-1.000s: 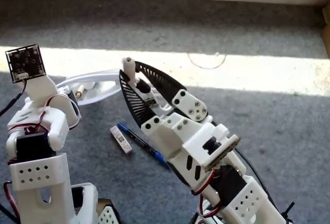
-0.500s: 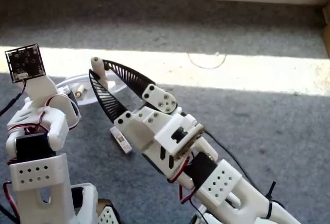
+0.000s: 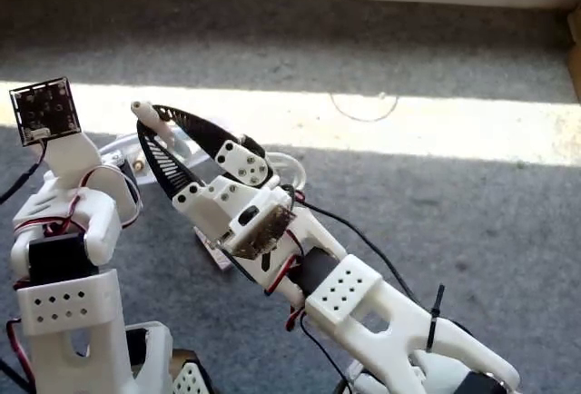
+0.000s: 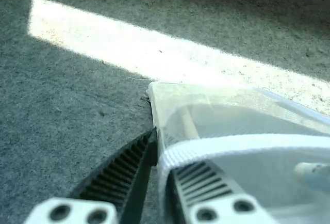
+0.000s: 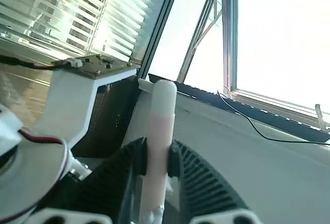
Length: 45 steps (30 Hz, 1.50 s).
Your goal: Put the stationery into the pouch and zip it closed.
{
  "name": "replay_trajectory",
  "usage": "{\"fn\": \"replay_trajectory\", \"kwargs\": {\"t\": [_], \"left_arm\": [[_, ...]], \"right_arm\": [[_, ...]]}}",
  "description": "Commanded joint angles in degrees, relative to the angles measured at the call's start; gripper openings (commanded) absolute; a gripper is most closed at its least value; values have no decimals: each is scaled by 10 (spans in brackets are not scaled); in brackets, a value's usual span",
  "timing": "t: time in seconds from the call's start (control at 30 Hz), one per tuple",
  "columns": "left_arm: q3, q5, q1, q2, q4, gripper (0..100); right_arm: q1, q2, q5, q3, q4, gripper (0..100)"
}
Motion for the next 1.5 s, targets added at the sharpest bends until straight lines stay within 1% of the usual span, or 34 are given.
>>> {"fn": "replay_trajectory", "kwargs": {"t": [0.0, 0.17, 0.43, 0.57, 1.13, 1.2, 1.33, 1.47], "left_arm": [[-3, -5, 8, -7, -11, 8], [-3, -5, -9, -7, -12, 8], [-3, -5, -9, -7, -11, 8], [-3, -5, -9, -7, -11, 8], [-3, -5, -9, -7, -12, 8], [-3, -5, -9, -6, -12, 8], [-3, -5, -9, -6, -12, 8], [-3, -5, -9, -6, -12, 8]], "right_arm": [[7, 5, 9, -12, -17, 6], [7, 6, 9, -7, -17, 6], [7, 7, 6, 0, -10, 6], [7, 6, 6, 26, 15, 5], [7, 6, 7, 85, 17, 5], [7, 6, 8, 82, 49, 8], [7, 5, 6, 79, 145, 10], [6, 5, 8, 78, 157, 10]]}}
